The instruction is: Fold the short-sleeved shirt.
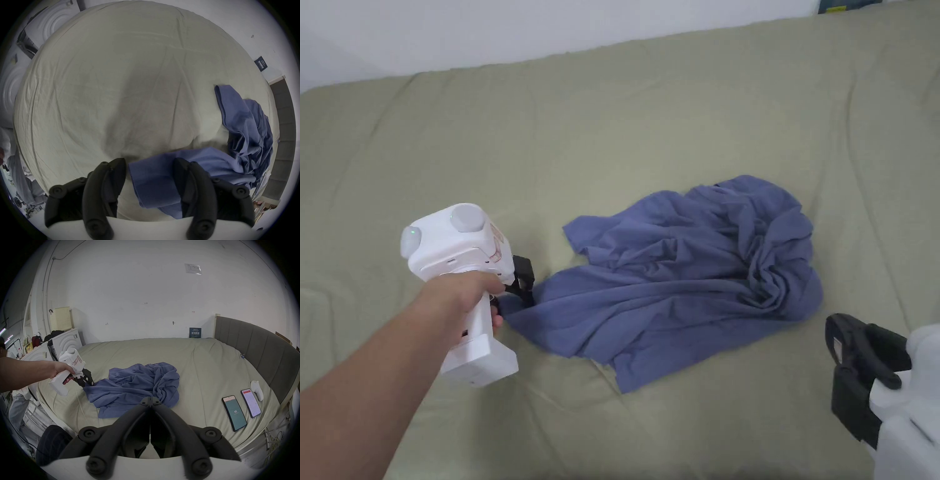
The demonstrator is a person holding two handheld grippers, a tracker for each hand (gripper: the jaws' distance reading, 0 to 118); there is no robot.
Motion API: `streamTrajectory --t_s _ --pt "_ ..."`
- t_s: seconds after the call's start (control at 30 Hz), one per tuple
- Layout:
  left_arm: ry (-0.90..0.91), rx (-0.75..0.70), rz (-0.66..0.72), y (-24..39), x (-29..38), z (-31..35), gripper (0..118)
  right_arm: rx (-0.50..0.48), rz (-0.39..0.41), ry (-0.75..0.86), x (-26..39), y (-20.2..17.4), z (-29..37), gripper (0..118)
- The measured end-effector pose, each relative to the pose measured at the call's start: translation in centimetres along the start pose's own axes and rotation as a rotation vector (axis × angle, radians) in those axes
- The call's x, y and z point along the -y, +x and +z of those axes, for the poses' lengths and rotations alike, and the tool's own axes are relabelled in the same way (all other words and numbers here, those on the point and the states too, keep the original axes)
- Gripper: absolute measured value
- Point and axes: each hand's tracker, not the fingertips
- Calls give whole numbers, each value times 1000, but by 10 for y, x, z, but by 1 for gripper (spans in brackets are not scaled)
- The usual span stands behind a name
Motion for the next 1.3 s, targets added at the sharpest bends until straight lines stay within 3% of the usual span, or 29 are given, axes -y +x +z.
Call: streamTrajectory --t_s 0.03,0.1,0.17,0.23,0.37,0.57,0.67,0.8,0.83,1.0,1.1,1.13,1.17,1.2,1.3 --pt "9 11 -10 0 0 1 25 1 2 2 0 1 1 0" --pt "24 32 -33 -1 7 5 15 8 11 3 -1 1 1 0" --pt "23 71 -125 1 13 5 13 10 9 5 -2 3 2 0" --pt "50 50 -120 -3 18 4 13 10 5 6 -3 4 2 0" --pt "120 162 -61 -16 28 6 13 21 37 -4 -8 4 -2 0" --pt "256 195 -173 -31 48 14 10 18 114 -69 -35 14 -41 0" --pt "336 270 -154 -27 53 19 10 -12 115 -121 -63 25 -85 0" --pt "375 316 -182 -26 53 21 10 -80 56 -255 -107 46 -173 2" --pt "365 330 -199 -35 87 28 10 -76 46 -296 -118 50 -199 2" --pt "417 366 -203 -46 93 26 10 -45 -55 -434 -168 70 -319 5" --pt "425 405 -216 -49 89 27 10 27 -112 -493 -184 81 -379 56" --pt "433 403 -213 -46 92 27 10 43 -113 -507 -187 84 -394 56" --pt "424 402 -227 -46 93 27 10 48 -114 -542 -185 83 -408 108" --pt "423 403 -229 -46 93 27 10 45 -143 -595 -185 83 -420 118" --pt "423 431 -232 -47 96 30 10 24 -239 -657 -179 84 -446 117"
